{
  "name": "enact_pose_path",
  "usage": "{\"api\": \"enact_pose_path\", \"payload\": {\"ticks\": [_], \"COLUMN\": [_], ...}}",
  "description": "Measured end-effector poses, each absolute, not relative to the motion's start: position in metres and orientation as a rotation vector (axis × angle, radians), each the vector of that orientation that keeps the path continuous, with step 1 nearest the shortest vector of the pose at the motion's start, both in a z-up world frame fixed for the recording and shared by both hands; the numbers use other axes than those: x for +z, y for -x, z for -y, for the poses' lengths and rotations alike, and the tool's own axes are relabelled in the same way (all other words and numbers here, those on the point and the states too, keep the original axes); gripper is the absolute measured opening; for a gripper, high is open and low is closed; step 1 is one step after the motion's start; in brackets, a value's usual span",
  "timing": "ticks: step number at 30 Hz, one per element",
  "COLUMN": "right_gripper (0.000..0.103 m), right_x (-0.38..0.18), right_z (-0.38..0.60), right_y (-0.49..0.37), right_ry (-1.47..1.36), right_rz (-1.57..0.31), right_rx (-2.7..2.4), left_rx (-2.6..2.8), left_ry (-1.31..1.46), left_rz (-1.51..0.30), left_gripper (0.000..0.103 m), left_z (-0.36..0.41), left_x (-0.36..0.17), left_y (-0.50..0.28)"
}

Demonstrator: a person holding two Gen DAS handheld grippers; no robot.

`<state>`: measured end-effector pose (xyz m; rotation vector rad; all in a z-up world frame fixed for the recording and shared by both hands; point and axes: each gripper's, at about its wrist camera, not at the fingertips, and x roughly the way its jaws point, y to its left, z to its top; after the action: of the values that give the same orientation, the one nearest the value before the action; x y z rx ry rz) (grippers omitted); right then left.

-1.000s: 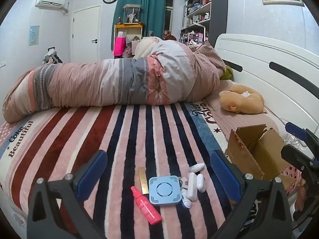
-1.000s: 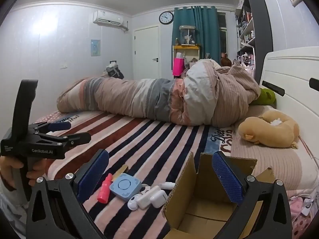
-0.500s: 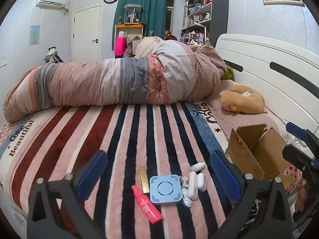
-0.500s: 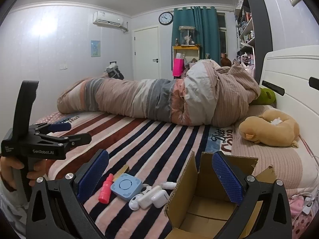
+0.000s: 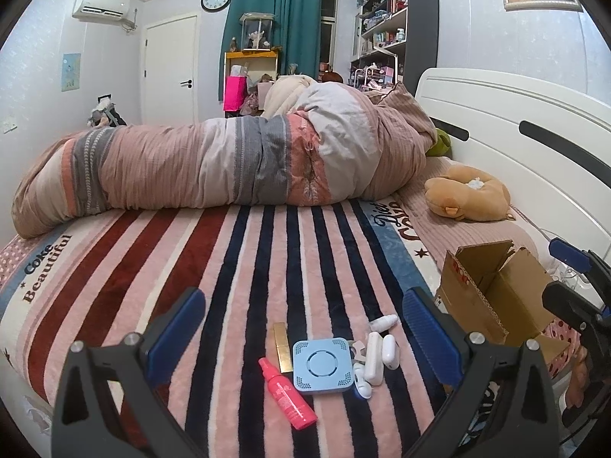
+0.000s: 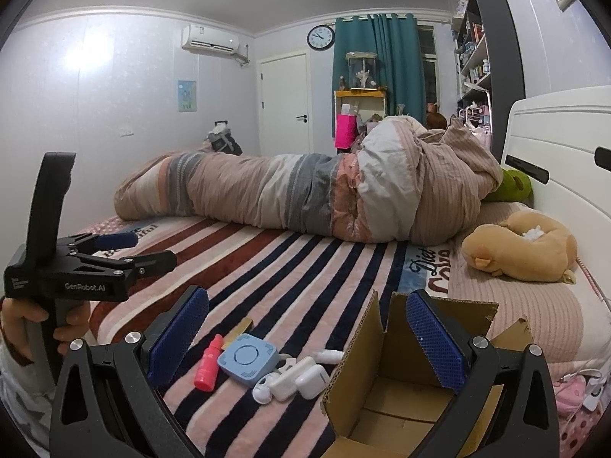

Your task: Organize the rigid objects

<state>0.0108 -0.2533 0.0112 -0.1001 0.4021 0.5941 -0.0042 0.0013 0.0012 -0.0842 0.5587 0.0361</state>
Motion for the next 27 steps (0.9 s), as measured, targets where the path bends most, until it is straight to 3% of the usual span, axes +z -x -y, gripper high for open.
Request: {"api": "enact_pose_path", "payload": {"ticks": [27], "right_gripper": [0.103], "right_x": [0.0103], "right_z": [0.2493], "right_y": [-0.0081], "right_ry": [0.097], "right_rz": [-0.404], "right_rx": [0.601], "left_rx": [0.067], "left_ry": [0.076], "left_rz": [-0.552], "left_gripper": [0.103], "left_z": [-0.0074], "left_x": [0.0037], "left_y": [0.0046]}}
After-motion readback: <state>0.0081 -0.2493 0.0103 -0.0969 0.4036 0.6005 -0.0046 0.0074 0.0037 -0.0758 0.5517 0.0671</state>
